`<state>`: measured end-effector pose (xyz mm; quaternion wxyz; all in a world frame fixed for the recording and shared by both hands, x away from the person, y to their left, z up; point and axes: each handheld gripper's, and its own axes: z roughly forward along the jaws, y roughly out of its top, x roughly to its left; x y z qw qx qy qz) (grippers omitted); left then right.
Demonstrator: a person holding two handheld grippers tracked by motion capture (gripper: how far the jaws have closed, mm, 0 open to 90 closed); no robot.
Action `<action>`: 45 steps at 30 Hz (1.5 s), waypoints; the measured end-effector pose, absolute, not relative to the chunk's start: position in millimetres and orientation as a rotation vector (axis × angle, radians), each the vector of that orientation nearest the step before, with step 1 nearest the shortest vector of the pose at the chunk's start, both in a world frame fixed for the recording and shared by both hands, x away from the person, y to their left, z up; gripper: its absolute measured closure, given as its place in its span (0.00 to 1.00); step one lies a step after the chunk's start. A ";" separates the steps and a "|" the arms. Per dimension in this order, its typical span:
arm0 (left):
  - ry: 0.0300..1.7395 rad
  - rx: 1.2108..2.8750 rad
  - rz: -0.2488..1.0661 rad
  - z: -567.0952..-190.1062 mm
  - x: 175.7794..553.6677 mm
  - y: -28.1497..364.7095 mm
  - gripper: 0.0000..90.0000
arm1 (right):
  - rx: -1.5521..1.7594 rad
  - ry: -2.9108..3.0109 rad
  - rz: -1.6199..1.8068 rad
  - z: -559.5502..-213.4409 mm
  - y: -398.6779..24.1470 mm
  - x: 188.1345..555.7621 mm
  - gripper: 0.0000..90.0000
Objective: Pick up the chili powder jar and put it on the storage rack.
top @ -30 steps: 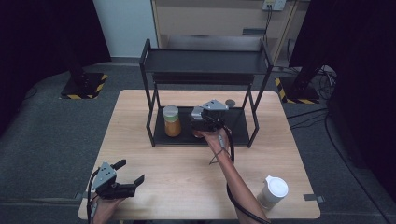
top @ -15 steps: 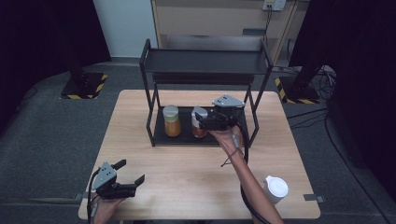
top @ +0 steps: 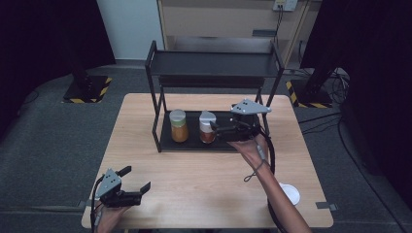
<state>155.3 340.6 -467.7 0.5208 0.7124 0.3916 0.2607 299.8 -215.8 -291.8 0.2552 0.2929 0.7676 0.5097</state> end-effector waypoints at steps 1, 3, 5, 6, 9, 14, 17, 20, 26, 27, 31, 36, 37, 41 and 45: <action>0.939 1.707 0.624 -467.7 155.2 340.7 0.03 | 0.791 2.090 1.384 -289.2 -218.9 297.6 0.10; 0.940 1.706 0.625 -467.7 155.2 340.8 0.03 | 0.778 2.094 1.376 -285.3 -223.5 293.2 0.10; 0.940 1.706 0.626 -467.8 155.2 340.7 0.03 | 0.760 2.096 1.372 -282.1 -229.9 287.2 0.10; 0.941 1.707 0.625 -467.7 155.3 340.6 0.03 | 0.757 2.093 1.368 -281.2 -232.4 284.1 0.10; 0.941 1.708 0.626 -467.4 155.1 340.4 0.03 | 0.749 2.097 1.373 -280.2 -240.5 278.7 0.10; 0.944 1.708 0.625 -467.4 155.2 340.6 0.03 | 0.730 2.096 1.374 -280.3 -254.3 265.6 0.10; 0.943 1.708 0.625 -467.4 155.2 340.6 0.03 | 0.715 2.100 1.369 -281.5 -262.7 258.8 0.10; 0.942 1.708 0.624 -467.4 155.2 340.6 0.03 | 0.711 2.090 1.381 -285.1 -273.6 251.2 0.10; 0.941 1.709 0.624 -467.3 155.1 340.5 0.03 | 0.717 2.079 1.388 -290.1 -295.5 238.6 0.10; 0.941 1.709 0.624 -467.2 155.1 340.4 0.03 | 0.717 2.073 1.392 -291.7 -300.5 235.3 0.10; 0.941 1.710 0.623 -467.2 155.2 340.2 0.03 | 0.723 2.056 1.426 -298.0 -316.7 224.9 0.10; 0.943 1.710 0.623 -467.0 155.0 340.3 0.03 | 0.722 2.039 1.457 -306.6 -332.9 210.6 0.10; 0.943 1.709 0.623 -467.0 155.0 340.3 0.03 | 0.721 2.030 1.459 -308.2 -335.7 207.1 0.10; 0.943 1.710 0.623 -466.8 154.9 340.1 0.03 | 0.735 1.995 1.500 -315.8 -349.0 195.5 0.10; 0.944 1.712 0.624 -466.6 154.9 339.8 0.03 | 0.763 1.971 1.510 -323.9 -358.9 185.7 0.10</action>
